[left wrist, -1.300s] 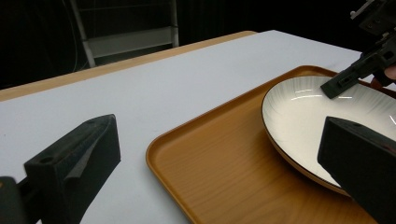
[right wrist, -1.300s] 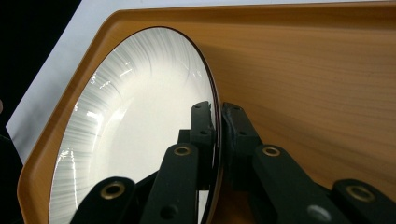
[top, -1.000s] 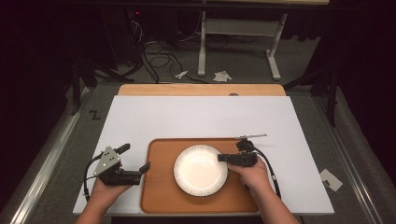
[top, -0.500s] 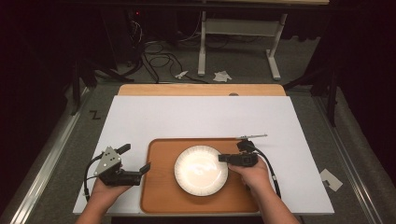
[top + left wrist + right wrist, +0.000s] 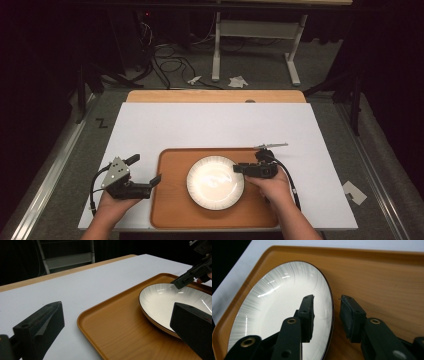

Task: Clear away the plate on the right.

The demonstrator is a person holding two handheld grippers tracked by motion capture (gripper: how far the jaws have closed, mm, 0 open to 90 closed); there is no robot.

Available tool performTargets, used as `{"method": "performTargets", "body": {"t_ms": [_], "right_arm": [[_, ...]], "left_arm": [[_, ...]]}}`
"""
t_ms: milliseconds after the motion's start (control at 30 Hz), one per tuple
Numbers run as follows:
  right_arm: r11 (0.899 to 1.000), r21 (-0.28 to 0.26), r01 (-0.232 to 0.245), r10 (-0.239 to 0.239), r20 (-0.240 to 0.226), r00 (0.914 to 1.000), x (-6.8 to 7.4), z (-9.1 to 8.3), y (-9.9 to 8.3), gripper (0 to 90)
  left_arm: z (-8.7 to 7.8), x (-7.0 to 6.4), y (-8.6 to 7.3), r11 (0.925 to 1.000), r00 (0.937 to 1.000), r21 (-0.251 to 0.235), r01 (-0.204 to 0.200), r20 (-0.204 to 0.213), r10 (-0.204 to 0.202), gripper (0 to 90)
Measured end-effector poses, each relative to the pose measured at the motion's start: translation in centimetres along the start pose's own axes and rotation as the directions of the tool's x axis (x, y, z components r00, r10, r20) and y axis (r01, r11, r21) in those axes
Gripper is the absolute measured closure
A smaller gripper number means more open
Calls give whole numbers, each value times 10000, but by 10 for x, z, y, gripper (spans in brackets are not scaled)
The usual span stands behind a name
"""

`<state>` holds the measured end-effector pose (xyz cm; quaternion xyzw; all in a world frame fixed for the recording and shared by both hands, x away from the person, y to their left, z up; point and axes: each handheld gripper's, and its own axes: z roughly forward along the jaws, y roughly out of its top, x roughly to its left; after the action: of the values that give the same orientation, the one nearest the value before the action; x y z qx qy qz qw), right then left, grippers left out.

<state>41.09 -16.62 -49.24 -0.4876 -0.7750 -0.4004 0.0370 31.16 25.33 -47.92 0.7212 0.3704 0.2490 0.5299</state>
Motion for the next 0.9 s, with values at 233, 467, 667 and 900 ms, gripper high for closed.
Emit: {"method": "performTargets", "body": {"t_ms": [233, 467, 667, 900], "right_arm": [[9962, -661, 559, -533, 399, 9978, 4, -19, 7, 523], [9788, -1556, 1331, -1167, 1101, 9870, 3, -56, 11, 394], [9610, -2138, 1752, -1312, 2050, 9699, -6, -88, 0, 188], [9404, -2653, 2130, -1365, 2791, 9505, -17, -113, -23, 0]], "left_arm": [[1, 1, -1, 9999, 10000, 90, 56, -4, -56, 3], [3, 1, -1, 9999, 10000, 149, 52, -42, -51, 3], [4, 1, -2, 9997, 9999, 174, 152, -54, -151, 3], [3, 0, -2, 9996, 9998, 166, 217, 5, -217, 2]]}}
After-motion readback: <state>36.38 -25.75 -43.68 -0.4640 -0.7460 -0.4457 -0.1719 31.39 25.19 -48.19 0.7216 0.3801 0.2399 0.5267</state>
